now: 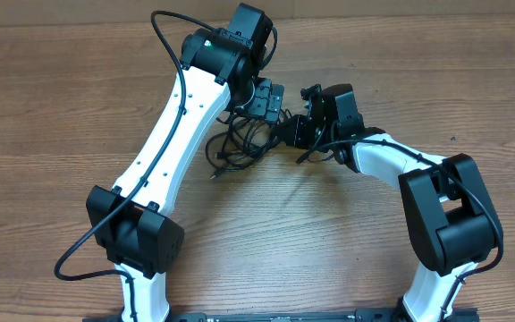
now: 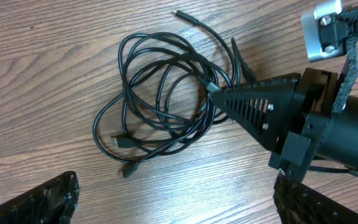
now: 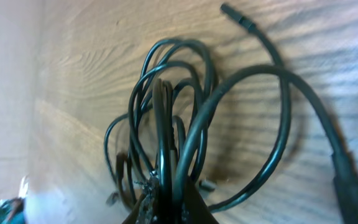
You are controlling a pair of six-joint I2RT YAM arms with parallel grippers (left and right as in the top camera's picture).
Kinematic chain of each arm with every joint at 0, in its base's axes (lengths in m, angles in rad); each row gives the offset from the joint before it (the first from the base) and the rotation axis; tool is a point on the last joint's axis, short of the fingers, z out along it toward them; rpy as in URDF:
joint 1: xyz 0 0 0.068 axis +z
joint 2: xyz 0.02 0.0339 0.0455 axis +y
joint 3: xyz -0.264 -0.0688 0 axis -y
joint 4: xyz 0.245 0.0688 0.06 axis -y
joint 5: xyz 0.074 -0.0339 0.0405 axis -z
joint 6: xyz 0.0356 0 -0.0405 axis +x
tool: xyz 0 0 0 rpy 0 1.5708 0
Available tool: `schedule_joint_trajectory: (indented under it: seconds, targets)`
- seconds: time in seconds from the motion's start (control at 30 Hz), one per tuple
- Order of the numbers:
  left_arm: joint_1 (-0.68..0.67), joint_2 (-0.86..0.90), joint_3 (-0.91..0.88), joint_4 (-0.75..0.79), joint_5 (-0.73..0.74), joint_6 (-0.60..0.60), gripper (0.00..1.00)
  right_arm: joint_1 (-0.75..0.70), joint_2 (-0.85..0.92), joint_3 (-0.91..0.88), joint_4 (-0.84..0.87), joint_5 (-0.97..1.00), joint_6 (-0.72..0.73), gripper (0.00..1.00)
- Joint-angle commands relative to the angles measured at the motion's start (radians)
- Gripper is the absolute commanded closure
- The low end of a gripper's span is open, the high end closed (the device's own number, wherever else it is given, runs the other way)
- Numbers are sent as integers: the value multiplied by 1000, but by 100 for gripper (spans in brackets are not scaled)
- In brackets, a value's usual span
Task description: Untangle cables
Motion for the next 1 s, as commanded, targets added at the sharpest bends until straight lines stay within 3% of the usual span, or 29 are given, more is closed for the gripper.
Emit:
schedule_joint_trajectory:
  seconds: [0.0, 0.13, 0.3, 0.67, 0.97]
  targets:
    - [-2, -2, 8, 4, -10, -14, 0, -2, 16, 23, -15, -108, 1, 96]
    - [-2, -2, 8, 4, -10, -14, 0, -23, -24, 23, -44, -229, 2, 96]
    - [-2, -2, 8, 4, -10, -14, 0, -63, -152, 24, -159, -233, 1, 96]
    - [-2, -2, 8, 4, -10, -14, 0, -169, -592, 24, -372, -233, 1, 96]
    - [-2, -2, 8, 4, -10, -14, 0, -170, -669, 24, -377, -178, 37, 96]
